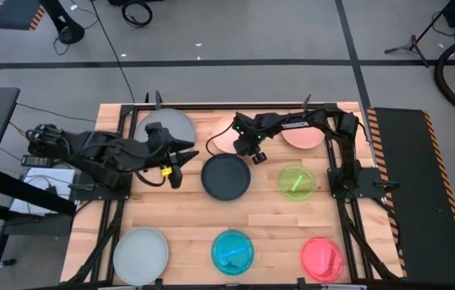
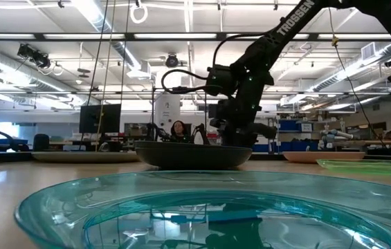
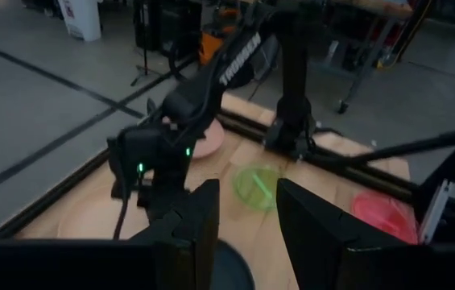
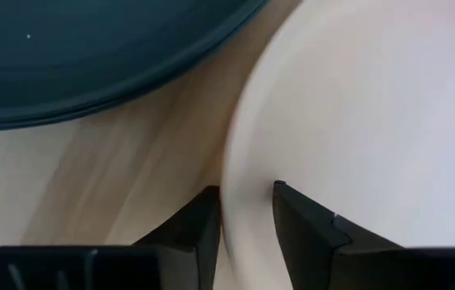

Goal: Stack plastic plates
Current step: Stack the orange plate on the black plate

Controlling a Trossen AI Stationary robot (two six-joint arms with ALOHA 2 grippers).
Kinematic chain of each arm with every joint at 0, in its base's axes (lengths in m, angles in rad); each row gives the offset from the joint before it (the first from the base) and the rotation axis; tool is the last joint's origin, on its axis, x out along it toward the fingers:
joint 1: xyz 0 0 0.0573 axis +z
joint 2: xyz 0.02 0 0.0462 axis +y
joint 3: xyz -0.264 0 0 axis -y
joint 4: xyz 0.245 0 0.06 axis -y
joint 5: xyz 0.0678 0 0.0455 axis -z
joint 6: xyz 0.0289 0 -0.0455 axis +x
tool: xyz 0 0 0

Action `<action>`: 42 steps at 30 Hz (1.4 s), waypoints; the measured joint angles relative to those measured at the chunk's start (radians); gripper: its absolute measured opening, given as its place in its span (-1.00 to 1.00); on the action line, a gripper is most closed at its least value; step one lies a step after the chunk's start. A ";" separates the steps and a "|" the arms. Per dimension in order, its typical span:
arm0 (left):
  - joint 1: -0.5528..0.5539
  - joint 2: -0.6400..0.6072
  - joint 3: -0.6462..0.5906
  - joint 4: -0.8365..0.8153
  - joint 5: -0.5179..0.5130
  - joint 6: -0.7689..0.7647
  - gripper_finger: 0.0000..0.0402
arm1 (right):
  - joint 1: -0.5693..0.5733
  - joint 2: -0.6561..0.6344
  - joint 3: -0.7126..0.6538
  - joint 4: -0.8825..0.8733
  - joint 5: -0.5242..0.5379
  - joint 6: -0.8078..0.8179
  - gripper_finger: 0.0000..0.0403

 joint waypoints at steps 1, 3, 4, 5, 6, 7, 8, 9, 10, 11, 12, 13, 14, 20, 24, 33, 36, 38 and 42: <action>-0.006 0.000 0.000 -0.021 0.000 -0.019 -0.34 | 0.000 0.000 0.000 -0.001 0.004 0.000 -0.47; -0.022 -0.005 0.000 -0.056 0.000 -0.047 -0.34 | 0.000 0.000 0.000 -0.006 0.006 -0.002 -0.59; -0.032 -0.010 0.000 -0.072 0.000 -0.059 -0.34 | 0.000 0.000 -0.001 -0.007 0.008 -0.002 -0.67; -0.041 -0.015 0.000 -0.080 -0.001 -0.070 -0.34 | 0.000 0.000 -0.001 -0.008 0.013 -0.001 -0.75; -0.050 -0.022 0.000 -0.083 -0.001 -0.071 -0.34 | 0.000 0.000 -0.001 -0.004 0.023 -0.001 -0.84; -0.061 -0.028 0.000 -0.088 0.000 -0.071 -0.34 | 0.001 -0.001 0.000 0.002 0.044 0.000 -0.91; -0.074 -0.035 0.000 -0.093 -0.001 -0.071 -0.34 | 0.004 -0.001 0.001 0.002 0.071 0.002 -0.93; -0.084 -0.043 0.000 -0.099 -0.001 -0.070 -0.34 | 0.009 -0.002 0.000 -0.001 0.101 0.003 -0.93; -0.092 -0.050 0.000 -0.109 -0.001 -0.070 -0.34 | 0.014 -0.006 0.000 -0.005 0.143 0.004 -0.92; -0.101 -0.057 0.000 -0.123 -0.004 -0.071 -0.34 | 0.020 -0.013 -0.001 -0.012 0.182 0.005 -0.92; -0.111 -0.064 0.000 -0.140 -0.005 -0.074 -0.34 | 0.027 -0.025 -0.001 -0.024 0.215 0.006 -0.93; -0.121 -0.068 0.000 -0.160 -0.005 -0.081 -0.34 | 0.035 -0.039 0.007 -0.047 0.241 0.009 -0.94; -0.131 -0.072 0.000 -0.182 -0.006 -0.094 -0.34 | 0.044 -0.058 0.020 -0.068 0.258 0.023 -0.94; -0.210 -0.079 0.000 -0.315 -0.005 -0.177 -0.34 | 0.138 -0.202 0.097 -0.150 0.301 0.159 -0.94; -0.278 -0.079 0.000 -0.333 -0.005 -0.191 -0.34 | 0.256 -0.273 0.113 -0.158 0.296 0.220 -0.94; -0.356 -0.078 0.000 -0.332 -0.012 -0.177 -0.34 | 0.494 -0.176 0.111 -0.200 0.270 0.444 -0.93; -0.373 -0.077 0.000 -0.331 -0.013 -0.188 -0.34 | 0.528 -0.118 0.111 -0.198 0.263 0.484 -0.93; -0.386 -0.077 0.000 -0.331 -0.016 -0.201 -0.34 | 0.535 -0.084 0.111 -0.195 0.251 0.507 -0.93; -0.416 -0.077 0.000 -0.331 -0.025 -0.206 -0.34 | 0.534 -0.039 0.111 -0.160 0.243 0.523 -0.93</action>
